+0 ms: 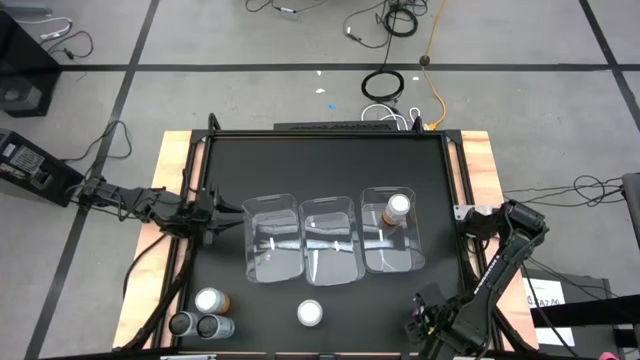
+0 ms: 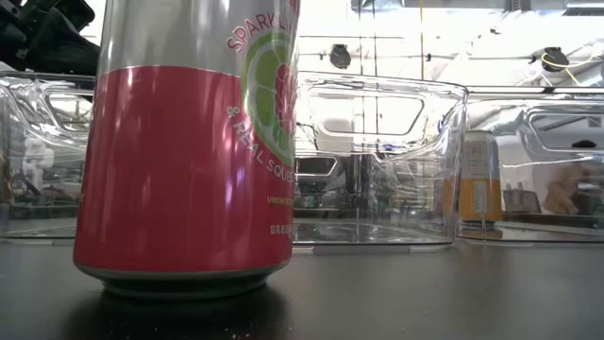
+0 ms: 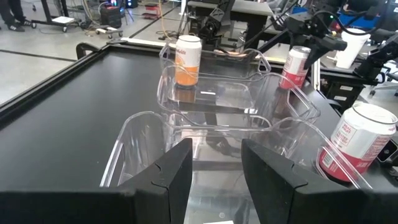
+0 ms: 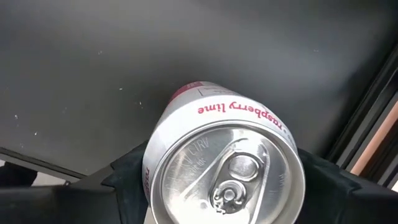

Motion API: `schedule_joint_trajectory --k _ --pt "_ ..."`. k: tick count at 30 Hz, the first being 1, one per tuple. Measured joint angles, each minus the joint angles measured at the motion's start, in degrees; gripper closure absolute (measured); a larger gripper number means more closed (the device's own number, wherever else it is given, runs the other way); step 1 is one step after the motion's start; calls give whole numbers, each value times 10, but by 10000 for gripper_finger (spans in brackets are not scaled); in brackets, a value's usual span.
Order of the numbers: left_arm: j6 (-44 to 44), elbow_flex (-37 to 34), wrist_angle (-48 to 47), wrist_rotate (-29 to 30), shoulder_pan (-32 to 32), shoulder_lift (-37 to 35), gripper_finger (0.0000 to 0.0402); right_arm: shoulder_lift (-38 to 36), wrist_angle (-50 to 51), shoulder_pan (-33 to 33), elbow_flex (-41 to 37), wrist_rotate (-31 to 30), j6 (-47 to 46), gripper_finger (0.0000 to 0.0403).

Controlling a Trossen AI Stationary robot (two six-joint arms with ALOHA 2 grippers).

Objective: Sort soda cans
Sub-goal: Put the right pink soda can into the middle transparent bin

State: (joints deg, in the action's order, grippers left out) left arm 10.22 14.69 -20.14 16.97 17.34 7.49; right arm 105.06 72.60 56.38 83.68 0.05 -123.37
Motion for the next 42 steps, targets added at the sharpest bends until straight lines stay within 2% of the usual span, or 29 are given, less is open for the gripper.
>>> schedule_joint_trajectory --k 8,15,22,27,30,35,42 --pt "0 0 0 0 0 0 253 -12 -12 0 0 -1 10 124" --pt "0 0 0 0 0 0 253 -68 -1 -12 0 -10 18 124" --pt "0 0 0 0 0 0 253 -130 48 -46 47 -125 88 124" --pt "0 0 0 0 0 0 253 -134 131 -111 119 -136 211 124" --pt "-1 0 0 0 0 0 253 -134 146 -169 139 -137 311 124" --pt "-1 0 0 0 0 0 253 -133 125 -277 143 -138 486 124" --pt "-1 0 0 0 0 0 253 -127 6 -408 143 -137 693 124"
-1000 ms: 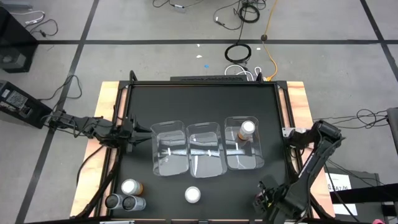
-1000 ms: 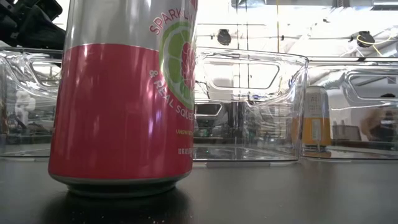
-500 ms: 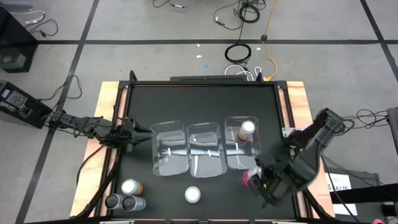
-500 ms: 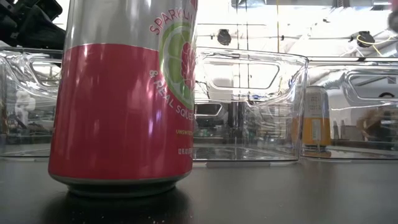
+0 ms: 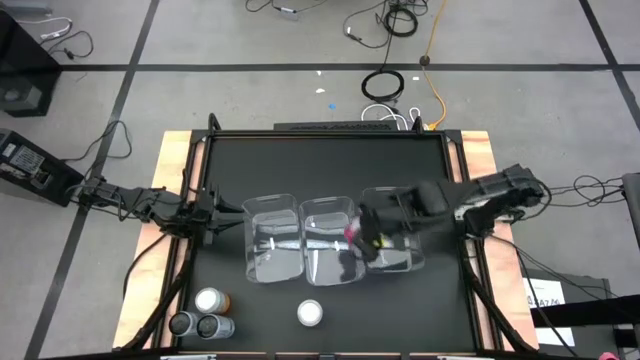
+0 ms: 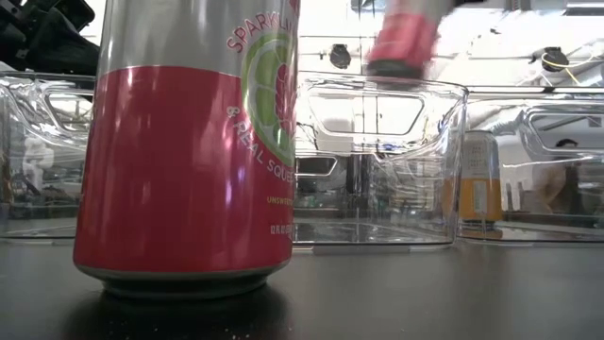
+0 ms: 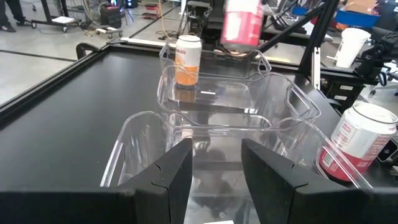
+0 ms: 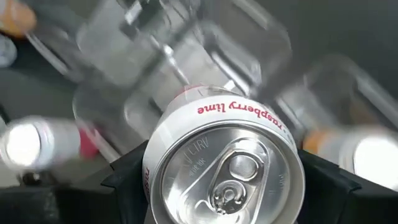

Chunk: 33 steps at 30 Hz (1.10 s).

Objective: Sort soda cans
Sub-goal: Put the right pink soda can into the middle transparent bin

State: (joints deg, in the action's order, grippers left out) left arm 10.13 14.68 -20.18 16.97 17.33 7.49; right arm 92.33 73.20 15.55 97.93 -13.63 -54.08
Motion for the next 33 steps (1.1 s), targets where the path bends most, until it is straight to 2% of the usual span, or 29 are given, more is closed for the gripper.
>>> schedule_joint_trajectory --k 5,13,26,33 --pt "0 0 0 0 0 0 253 39 -63 -65 0 29 96 124" --pt "0 0 0 0 0 0 253 121 -80 -118 0 64 169 124" --pt "0 0 0 0 0 0 253 209 -88 -156 0 61 199 123" --pt "0 0 0 0 0 0 253 222 -88 -156 0 47 205 110"
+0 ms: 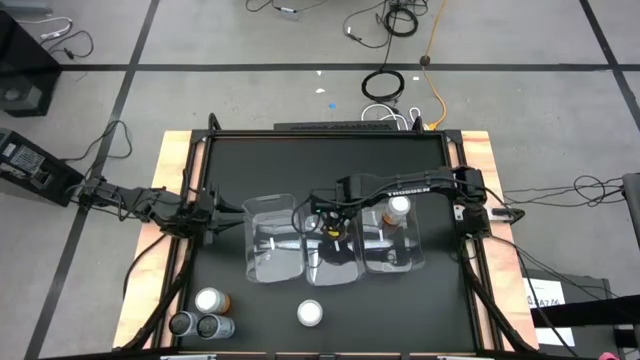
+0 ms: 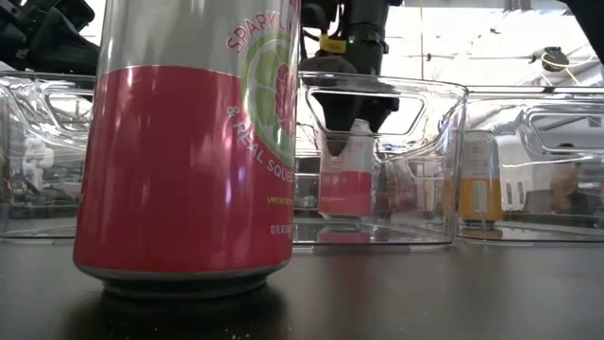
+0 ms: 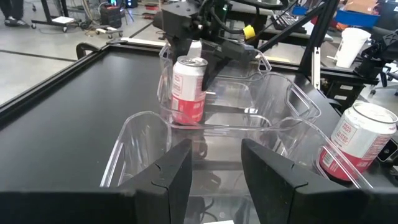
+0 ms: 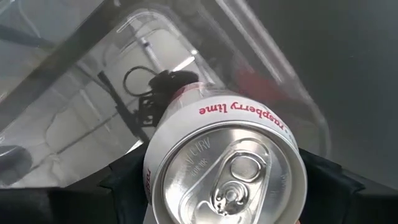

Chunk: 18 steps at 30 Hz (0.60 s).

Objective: Sort soda cans
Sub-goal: Put the right pink soda can into the middle transparent bin

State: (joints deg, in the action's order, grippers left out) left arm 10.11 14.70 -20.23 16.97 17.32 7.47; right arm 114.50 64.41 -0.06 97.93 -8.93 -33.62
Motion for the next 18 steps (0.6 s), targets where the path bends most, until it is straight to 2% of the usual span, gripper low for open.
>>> schedule_joint_trajectory --k 8,18 --pt "0 0 0 0 0 0 253 -3 -17 -7 0 -28 1 65" --pt "0 0 0 0 0 0 253 -4 -19 -7 0 -12 -2 56"
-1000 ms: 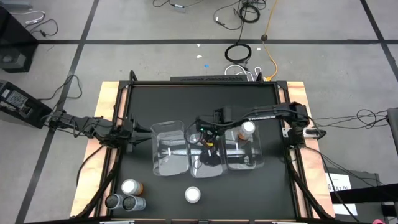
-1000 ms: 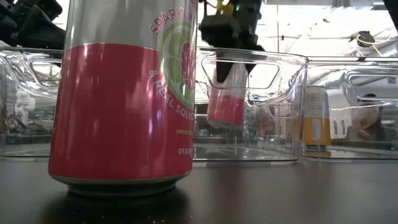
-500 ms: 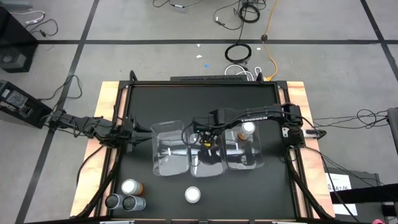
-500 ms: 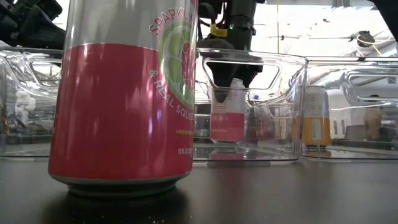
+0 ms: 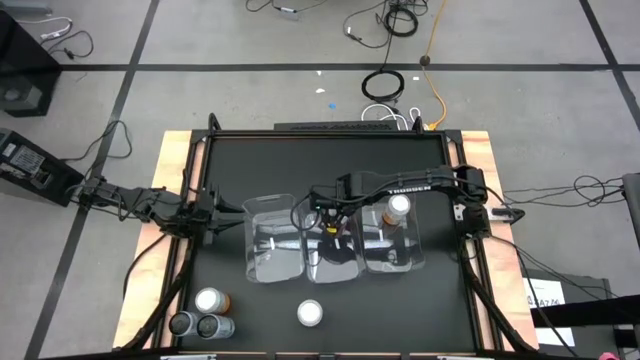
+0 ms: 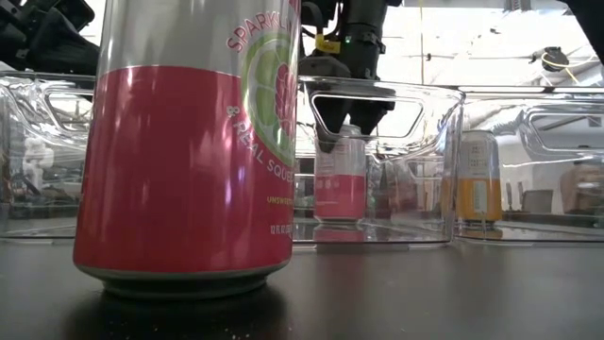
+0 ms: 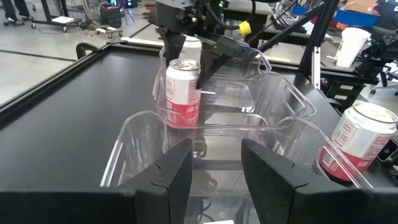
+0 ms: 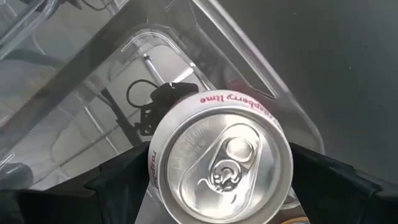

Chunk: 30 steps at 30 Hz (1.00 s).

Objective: Sort soda cans
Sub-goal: Put the right pink soda can into the middle transparent bin

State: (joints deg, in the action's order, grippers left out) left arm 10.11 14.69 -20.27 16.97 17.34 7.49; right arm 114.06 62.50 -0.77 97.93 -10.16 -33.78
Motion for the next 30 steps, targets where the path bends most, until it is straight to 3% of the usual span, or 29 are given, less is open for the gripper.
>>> schedule_joint_trajectory --k 30 --pt "1 0 0 0 0 0 253 -5 2 0 0 30 -5 51"
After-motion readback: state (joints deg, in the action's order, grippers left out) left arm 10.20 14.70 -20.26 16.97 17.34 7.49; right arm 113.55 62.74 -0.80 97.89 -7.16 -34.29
